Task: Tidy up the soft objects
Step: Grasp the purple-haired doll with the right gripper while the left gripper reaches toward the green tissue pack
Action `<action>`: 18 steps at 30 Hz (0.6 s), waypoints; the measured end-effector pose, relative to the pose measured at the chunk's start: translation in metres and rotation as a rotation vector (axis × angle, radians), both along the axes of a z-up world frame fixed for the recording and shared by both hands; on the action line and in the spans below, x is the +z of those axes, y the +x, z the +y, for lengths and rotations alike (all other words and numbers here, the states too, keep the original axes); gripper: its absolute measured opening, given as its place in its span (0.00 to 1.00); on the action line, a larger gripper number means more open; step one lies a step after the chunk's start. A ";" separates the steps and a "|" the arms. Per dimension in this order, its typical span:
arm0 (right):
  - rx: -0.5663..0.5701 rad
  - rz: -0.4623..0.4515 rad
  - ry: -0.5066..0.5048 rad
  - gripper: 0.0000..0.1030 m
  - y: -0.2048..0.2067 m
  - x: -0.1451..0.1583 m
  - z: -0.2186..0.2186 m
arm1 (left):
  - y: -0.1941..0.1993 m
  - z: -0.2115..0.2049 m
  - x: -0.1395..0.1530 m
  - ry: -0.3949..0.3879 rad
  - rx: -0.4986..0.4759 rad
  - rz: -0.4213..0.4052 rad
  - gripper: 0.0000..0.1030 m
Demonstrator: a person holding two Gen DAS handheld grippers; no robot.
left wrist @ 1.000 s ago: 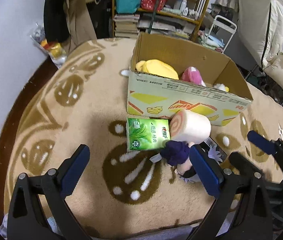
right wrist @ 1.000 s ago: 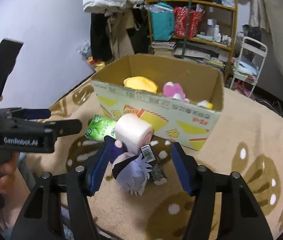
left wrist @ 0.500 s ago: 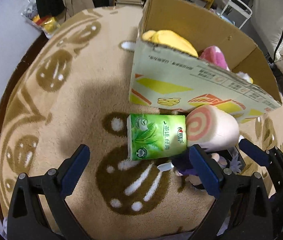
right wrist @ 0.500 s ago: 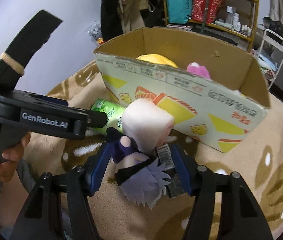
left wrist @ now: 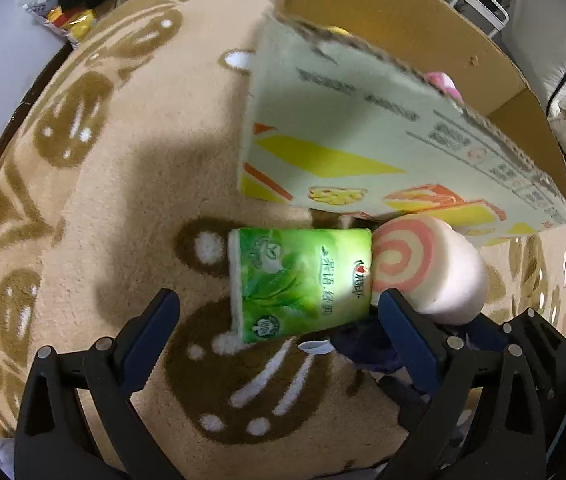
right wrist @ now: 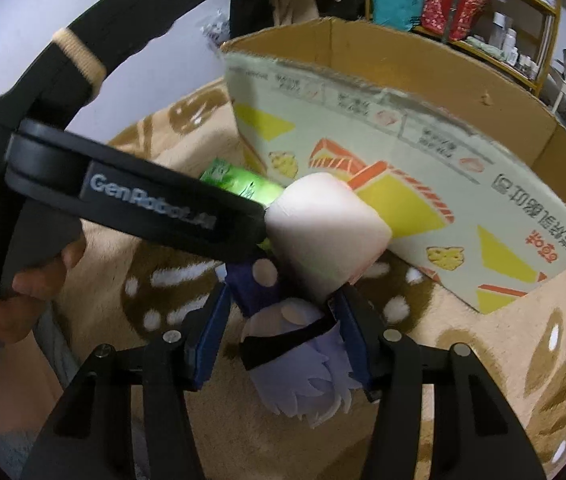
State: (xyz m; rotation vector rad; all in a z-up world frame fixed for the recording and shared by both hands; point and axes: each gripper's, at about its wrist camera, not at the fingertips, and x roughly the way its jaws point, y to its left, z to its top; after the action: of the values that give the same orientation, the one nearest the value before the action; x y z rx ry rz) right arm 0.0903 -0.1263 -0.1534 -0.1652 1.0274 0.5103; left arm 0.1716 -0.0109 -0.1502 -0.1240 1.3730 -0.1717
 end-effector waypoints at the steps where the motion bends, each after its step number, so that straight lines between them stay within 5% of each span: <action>1: 0.000 0.013 0.003 0.55 0.000 -0.001 0.000 | 0.001 -0.002 -0.001 0.004 -0.005 -0.001 0.96; 9: -0.094 0.131 0.034 0.52 0.011 -0.015 -0.020 | 0.005 -0.009 -0.003 -0.101 -0.014 0.005 0.96; 18: -0.097 0.131 0.022 0.49 0.006 -0.010 -0.020 | 0.013 -0.015 -0.012 -0.143 0.000 0.033 0.96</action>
State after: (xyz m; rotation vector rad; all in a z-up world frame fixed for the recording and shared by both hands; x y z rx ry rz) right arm 0.0965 -0.1459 -0.1635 -0.0630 1.1514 0.4482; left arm 0.1848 -0.0259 -0.1618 -0.2468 1.3937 -0.2692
